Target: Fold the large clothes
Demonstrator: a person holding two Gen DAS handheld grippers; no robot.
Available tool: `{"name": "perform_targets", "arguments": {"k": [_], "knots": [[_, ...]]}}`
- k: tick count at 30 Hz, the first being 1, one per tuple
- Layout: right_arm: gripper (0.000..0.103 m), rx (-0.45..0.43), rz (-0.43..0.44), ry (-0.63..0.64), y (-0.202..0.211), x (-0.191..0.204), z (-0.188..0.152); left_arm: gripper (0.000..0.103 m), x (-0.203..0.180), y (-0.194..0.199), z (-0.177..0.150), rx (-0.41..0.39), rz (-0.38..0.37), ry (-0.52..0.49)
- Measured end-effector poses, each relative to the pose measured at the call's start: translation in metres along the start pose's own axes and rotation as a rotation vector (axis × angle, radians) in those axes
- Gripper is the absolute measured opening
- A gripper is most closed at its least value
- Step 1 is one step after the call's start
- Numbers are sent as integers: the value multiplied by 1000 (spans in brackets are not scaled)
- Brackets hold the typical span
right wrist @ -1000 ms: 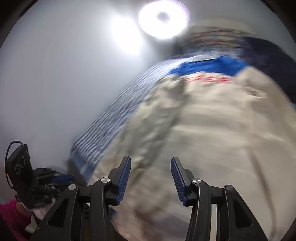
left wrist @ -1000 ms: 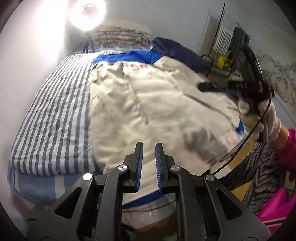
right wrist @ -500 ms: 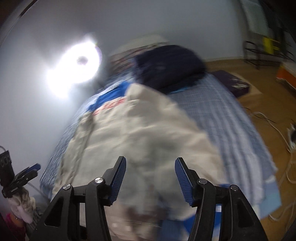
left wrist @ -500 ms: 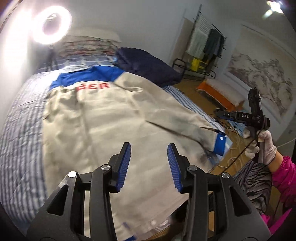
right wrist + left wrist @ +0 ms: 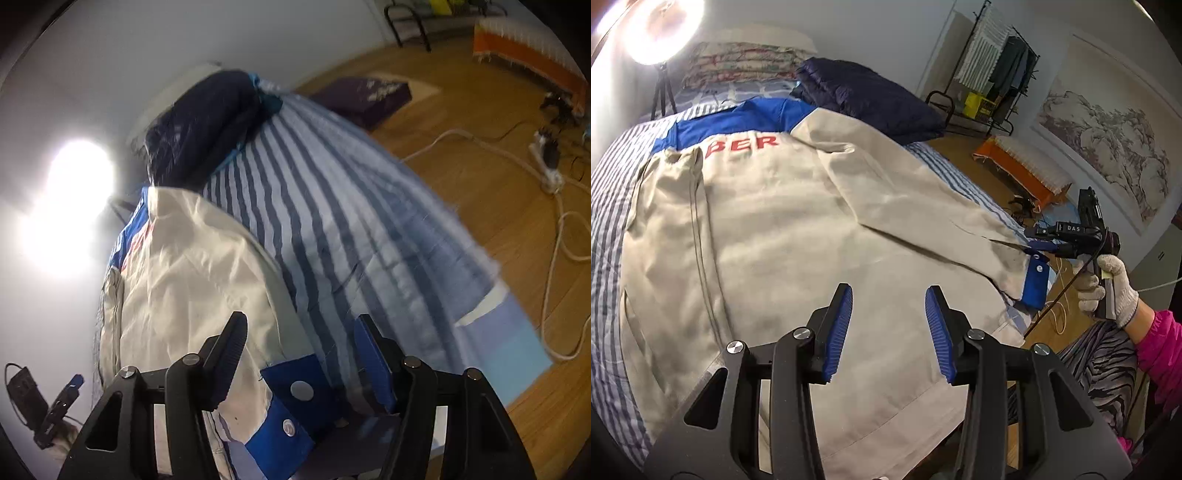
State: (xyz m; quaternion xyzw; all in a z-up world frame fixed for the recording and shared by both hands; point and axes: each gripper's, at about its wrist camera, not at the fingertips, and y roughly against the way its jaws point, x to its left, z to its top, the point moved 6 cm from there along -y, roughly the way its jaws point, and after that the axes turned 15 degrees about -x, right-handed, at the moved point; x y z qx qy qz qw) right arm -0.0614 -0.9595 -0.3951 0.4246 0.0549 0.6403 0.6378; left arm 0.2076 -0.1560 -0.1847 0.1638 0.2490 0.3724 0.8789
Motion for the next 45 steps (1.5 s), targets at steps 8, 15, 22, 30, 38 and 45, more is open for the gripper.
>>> {"name": "perform_targets", "arguments": {"k": [8, 15, 22, 30, 38, 45], "knots": [[14, 75, -19, 194, -20, 34, -21, 42, 9, 13, -1, -21, 35, 7], [3, -4, -4, 271, 2, 57, -19, 42, 16, 18, -1, -31, 58, 16], [3, -119, 18, 413, 34, 105, -21, 42, 20, 17, 0, -34, 68, 19], [3, -155, 190, 718, 64, 207, -66, 42, 28, 21, 3, -53, 83, 53], [0, 30, 413, 956, 46, 279, -166, 42, 50, 36, 11, -110, 95, 202], [12, 230, 489, 1050, 24, 285, -239, 42, 57, 32, -2, -68, 98, 249]]}}
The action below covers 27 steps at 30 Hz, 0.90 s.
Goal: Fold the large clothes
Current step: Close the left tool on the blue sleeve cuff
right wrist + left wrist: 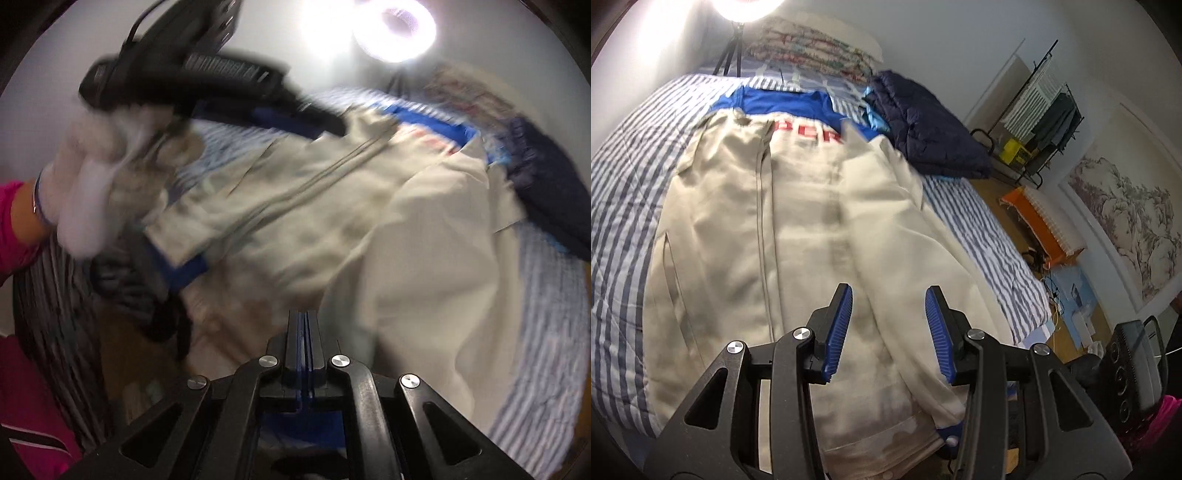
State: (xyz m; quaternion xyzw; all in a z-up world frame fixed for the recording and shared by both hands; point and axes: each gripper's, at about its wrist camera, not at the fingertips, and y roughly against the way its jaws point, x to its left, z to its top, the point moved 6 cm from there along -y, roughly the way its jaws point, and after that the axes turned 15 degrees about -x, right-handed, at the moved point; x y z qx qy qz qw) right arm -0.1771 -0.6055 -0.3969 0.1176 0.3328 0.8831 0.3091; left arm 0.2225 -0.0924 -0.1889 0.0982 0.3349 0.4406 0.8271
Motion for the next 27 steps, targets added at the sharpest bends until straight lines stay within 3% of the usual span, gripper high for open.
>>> {"name": "perform_targets", "arguments": {"k": [1, 2, 6, 12, 14, 19, 23, 27], "knots": [[27, -9, 10, -17, 4, -2, -1, 42, 0, -2, -3, 8, -1, 4], [30, -31, 35, -49, 10, -5, 0, 42, 0, -4, -7, 22, -4, 11], [31, -128, 89, -203, 42, -45, 16, 42, -5, -13, -25, 76, -18, 27], [36, -191, -49, -406, 49, -159, 43, 42, -19, -22, -61, 154, -49, 54], [48, -194, -95, -439, 40, -195, 52, 47, -20, -22, -72, 172, -56, 91], [49, -191, -130, -611, 2, -278, 61, 49, -23, -21, -94, 200, -72, 160], [49, -190, -122, -723, -29, -316, 61, 49, -25, -23, -112, 239, -100, 250], [49, -155, -121, -762, -66, -339, 64, 49, -29, -29, -119, 260, -121, 279]]}}
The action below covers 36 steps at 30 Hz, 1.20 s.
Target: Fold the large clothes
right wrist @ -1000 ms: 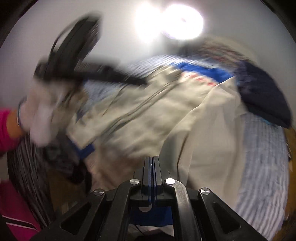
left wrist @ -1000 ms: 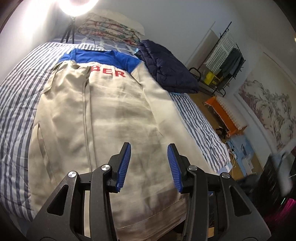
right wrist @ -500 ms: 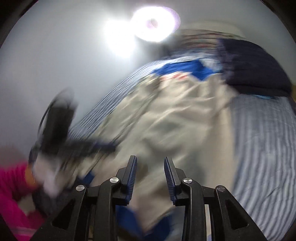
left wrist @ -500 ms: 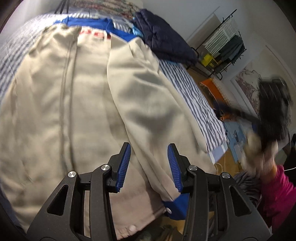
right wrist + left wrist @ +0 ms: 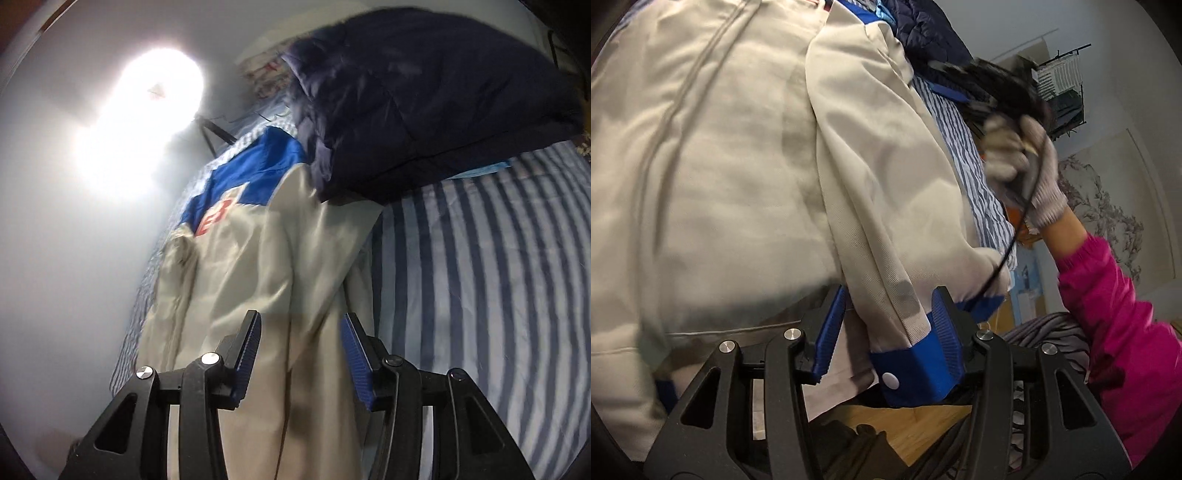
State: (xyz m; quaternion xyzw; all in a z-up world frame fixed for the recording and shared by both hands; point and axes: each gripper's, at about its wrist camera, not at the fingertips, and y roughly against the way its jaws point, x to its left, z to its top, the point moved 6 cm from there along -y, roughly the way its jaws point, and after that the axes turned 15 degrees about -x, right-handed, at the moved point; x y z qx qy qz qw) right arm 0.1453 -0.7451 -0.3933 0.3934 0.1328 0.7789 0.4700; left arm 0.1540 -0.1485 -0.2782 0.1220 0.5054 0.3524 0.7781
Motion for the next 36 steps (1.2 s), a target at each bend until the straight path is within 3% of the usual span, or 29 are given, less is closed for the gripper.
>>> {"name": "perform_targets", "arguments": {"k": [1, 2, 3, 5, 6, 7, 12, 17, 21, 23, 24, 25, 27, 28, 29, 31, 36], "knots": [[48, 4, -9, -8, -7, -3, 3, 47, 0, -1, 0, 0, -3, 4], [46, 10, -15, -13, -14, -6, 4, 34, 0, -3, 1, -1, -7, 9], [35, 16, -19, -16, -21, -9, 6, 26, 0, -4, 0, 6, -7, 8], [25, 25, -36, -11, -32, -13, 7, 9, 0, -2, -1, 8, -13, 1], [10, 22, -38, -9, -35, -13, 9, 7, -1, -2, -2, 8, -16, -6], [2, 17, -42, -3, -37, -14, 11, 6, -3, 0, -1, 8, -21, -19], [0, -55, -71, 95, -29, -10, 37, 3, -12, 12, 1, 4, -38, -34], [0, -124, -132, 100, -27, -26, 70, 2, -21, 12, -7, 32, -55, -46], [0, -85, -228, 100, -43, -42, 65, 2, -16, -2, -19, 72, -7, -90], [7, -56, -215, 79, -39, -43, 63, 2, -14, -2, -21, 75, 3, -100], [16, -52, -160, 49, -31, -40, 63, 2, -15, 0, -20, 70, 6, -105], [27, -62, -115, 30, -19, -37, 63, 2, -16, 0, -18, 66, 5, -103], [29, -79, -63, 19, 9, -30, 62, 4, -18, 5, -14, 56, -3, -87], [30, -78, -34, 14, 25, -25, 59, 15, -19, 5, -14, 56, -1, -81], [30, -76, -1, 5, 43, -19, 54, 33, -20, 8, -13, 48, -7, -74], [35, -61, 50, 7, 78, -5, 36, 52, -19, 11, -9, 26, -11, -54], [48, -31, 88, 72, 151, 24, -34, 53, -20, 13, -14, 33, -41, -44]]}}
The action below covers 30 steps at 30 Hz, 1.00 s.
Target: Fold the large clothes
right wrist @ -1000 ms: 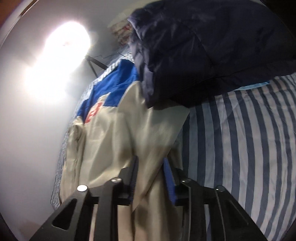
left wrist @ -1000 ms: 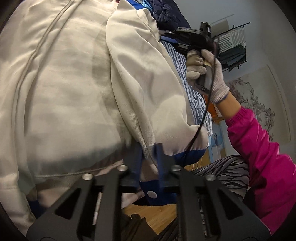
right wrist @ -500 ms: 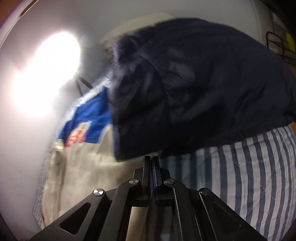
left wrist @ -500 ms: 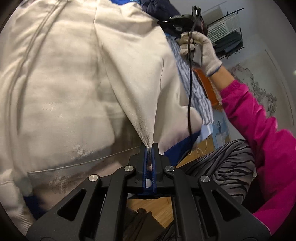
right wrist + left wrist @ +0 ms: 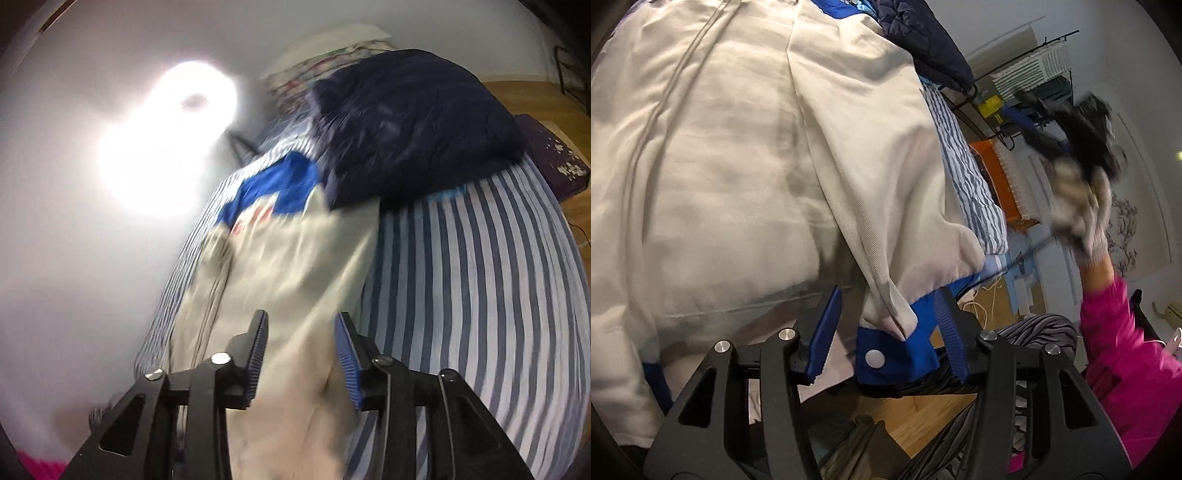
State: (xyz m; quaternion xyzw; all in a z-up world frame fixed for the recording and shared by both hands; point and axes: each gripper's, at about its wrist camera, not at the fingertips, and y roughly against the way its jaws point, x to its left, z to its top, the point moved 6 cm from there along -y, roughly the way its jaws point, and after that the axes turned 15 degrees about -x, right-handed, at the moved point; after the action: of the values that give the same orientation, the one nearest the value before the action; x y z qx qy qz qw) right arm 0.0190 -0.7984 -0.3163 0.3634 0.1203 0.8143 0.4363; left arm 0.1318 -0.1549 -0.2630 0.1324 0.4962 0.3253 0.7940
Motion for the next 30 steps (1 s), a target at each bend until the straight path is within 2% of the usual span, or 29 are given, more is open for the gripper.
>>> {"name": "perform_targets", "arguments": {"k": [2, 7, 9, 10, 11, 12, 13, 15, 18, 21, 23, 26, 30], "knots": [[54, 37, 2, -9, 16, 10, -41, 52, -1, -2, -6, 13, -10, 8], [55, 159, 33, -69, 24, 16, -138, 52, 0, -12, -13, 32, -13, 5], [55, 205, 28, -77, 16, 15, -166, 41, 1, -15, -13, 37, -11, -2], [51, 238, 25, -87, 9, 15, -181, 29, 2, -17, -13, 41, -9, -6], [41, 261, 35, -95, 4, 17, -189, 21, 2, -20, -13, 50, -17, -8], [14, 280, 45, -99, 1, 20, -194, 15, 1, -22, -14, 56, -23, -10], [6, 275, 32, -86, 1, 22, -196, 8, 0, -25, -14, 58, -29, -8], [3, 234, 16, -56, 12, 28, -188, 6, -7, -27, -12, 50, -37, -11], [2, 152, 3, -83, 44, 33, -168, 6, -25, -23, -8, 29, -96, -9], [2, 90, -20, -98, 69, 25, -158, 6, -36, -32, -12, 49, -105, -70], [2, 133, -66, -126, 61, 9, -170, 6, -31, -45, -20, 85, -74, -75], [2, 217, -180, -73, 37, -10, -192, 6, -25, -54, -25, 109, -47, -82], [2, 228, -168, -81, 30, -13, -196, 6, -31, -48, -18, 83, -16, -140]]}}
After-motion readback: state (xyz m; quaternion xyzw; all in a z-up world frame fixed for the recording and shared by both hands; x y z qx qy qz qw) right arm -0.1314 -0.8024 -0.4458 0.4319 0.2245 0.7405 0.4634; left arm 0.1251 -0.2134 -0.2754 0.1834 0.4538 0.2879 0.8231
